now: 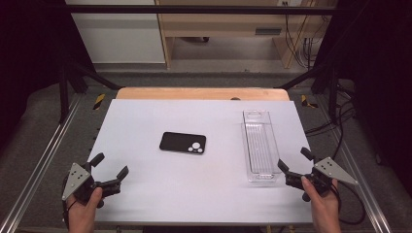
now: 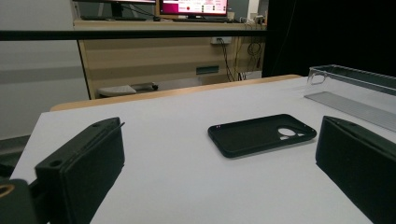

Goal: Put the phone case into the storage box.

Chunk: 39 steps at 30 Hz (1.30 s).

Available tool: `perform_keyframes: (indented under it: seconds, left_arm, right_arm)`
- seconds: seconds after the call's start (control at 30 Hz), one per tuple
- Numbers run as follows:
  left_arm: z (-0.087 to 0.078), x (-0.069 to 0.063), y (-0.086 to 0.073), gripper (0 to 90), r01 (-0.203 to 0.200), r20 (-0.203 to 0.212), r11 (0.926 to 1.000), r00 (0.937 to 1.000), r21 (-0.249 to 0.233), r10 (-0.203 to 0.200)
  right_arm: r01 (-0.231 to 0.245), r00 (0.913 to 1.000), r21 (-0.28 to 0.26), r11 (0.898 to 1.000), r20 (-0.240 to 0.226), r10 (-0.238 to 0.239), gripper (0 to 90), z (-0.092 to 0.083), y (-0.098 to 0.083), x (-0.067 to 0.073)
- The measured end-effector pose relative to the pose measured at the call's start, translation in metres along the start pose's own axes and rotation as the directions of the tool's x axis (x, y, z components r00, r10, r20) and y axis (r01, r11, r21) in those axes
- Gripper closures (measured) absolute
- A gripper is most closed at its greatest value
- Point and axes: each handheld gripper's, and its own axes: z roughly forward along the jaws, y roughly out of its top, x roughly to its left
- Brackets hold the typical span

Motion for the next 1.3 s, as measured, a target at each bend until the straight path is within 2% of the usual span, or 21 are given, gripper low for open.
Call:
perform_keyframes:
  seconds: [0.27, 0.4, 0.47, 0.63, 0.7, 0.97, 1.1, 1.2, 1.3]
  left_arm:
    - [0.002, -0.002, -0.001, 1.2, -0.002, -0.001, 0.9999, 1.0, 0.011, 0.002]
    - [0.002, -0.002, -0.001, 1.2, -0.005, -0.001, 0.9999, 1.0, 0.013, 0.005]
    - [0.003, -0.003, -0.002, 1.2, -0.007, -0.001, 0.9998, 1.0, 0.016, 0.007]
    - [0.004, -0.005, -0.002, 1.2, -0.022, 0.007, 0.9995, 0.9997, 0.024, 0.021]
    - [0.004, -0.006, -0.002, 1.2, -0.024, 0.006, 0.9994, 0.9997, 0.025, 0.024]
    - [0.003, -0.004, -0.002, 1.2, -0.022, 0.007, 0.9995, 0.9997, 0.024, 0.022]
    - [0.003, -0.005, -0.002, 1.2, -0.022, 0.008, 0.9995, 0.9997, 0.024, 0.021]
    - [0.003, -0.005, -0.002, 1.2, -0.024, 0.006, 0.9994, 0.9997, 0.026, 0.024]
    - [0.003, -0.005, -0.002, 1.2, -0.026, 0.008, 0.9993, 0.9996, 0.027, 0.026]
  right_arm:
    - [-0.031, 0.9995, 0.012, 0.999, -0.003, 0.031, 4.1, 0.002, -0.001, 0.003]
    - [-0.03, 0.9995, 0.016, 0.999, -0.004, 0.03, 4.0, 0.001, -0.001, 0.004]
    - [-0.018, 0.9997, 0.029, 0.999, 0.014, 0.018, 3.5, 0.001, 0.001, 0.007]
    - [-0.02, 0.9996, 0.022, 1.0, 0.018, 0.02, 3.8, 0.002, 0.008, 0.014]
    - [-0.04, 0.9991, 0.002, 0.999, 0.018, 0.04, 3.9, 0.002, 0.012, 0.017]
    - [-0.059, 0.9974, -0.002, 0.998, 0.041, 0.059, 4.1, 0.001, 0.015, 0.016]
    - [-0.052, 0.998, -0.004, 0.999, 0.036, 0.053, 4.2, 0.002, 0.023, 0.023]
    - [-0.033, 0.9992, 0.012, 0.999, 0.025, 0.033, 4.4, 0.01, 0.038, 0.04]
    - [-0.059, 0.9982, 0.024, 0.998, 0.004, 0.059, 4.2, 0.019, 0.046, 0.05]
